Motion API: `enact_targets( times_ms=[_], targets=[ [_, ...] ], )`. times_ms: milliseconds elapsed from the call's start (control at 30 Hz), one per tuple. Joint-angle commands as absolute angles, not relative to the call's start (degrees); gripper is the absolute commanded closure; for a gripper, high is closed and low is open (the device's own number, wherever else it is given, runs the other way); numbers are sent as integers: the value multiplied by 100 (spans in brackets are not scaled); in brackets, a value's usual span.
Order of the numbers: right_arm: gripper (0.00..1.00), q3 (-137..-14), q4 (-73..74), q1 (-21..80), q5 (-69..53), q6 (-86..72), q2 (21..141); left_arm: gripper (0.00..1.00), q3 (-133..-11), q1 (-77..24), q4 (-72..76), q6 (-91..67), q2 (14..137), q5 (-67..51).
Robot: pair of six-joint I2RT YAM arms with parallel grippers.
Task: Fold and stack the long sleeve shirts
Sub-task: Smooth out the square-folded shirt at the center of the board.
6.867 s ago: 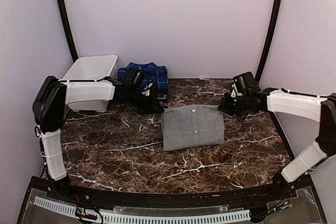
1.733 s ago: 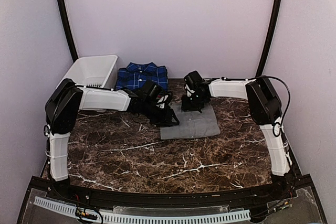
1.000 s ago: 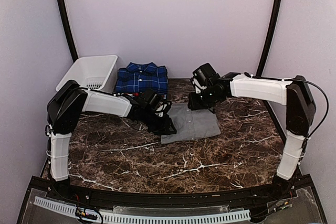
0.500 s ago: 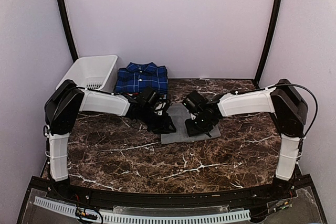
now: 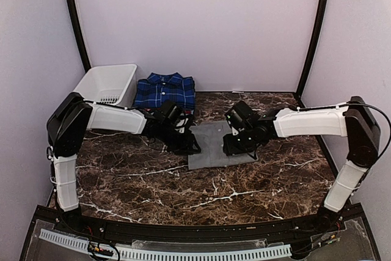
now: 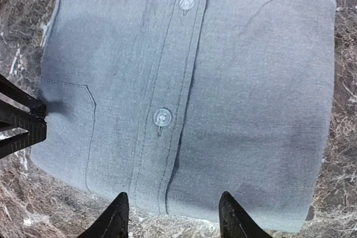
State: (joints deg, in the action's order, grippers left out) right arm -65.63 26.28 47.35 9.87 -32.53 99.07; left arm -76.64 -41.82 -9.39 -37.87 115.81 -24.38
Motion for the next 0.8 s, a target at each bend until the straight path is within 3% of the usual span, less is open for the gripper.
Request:
enact_targets(
  times_ms=[0, 400, 767],
  targets=[
    [49, -6175, 2360, 4506, 881, -3427, 9654, 64, -7501, -4100, -1020, -3796, 11067, -2386],
    [51, -5052, 1797, 4203, 488, -3660, 9481, 64, -7048, -3821, -669, -4039, 10916, -2534],
    [50, -5012, 2068, 4209, 545, -3674, 8598, 58, -7016, -3792, -354, -4443, 11377, -2232]
  ],
)
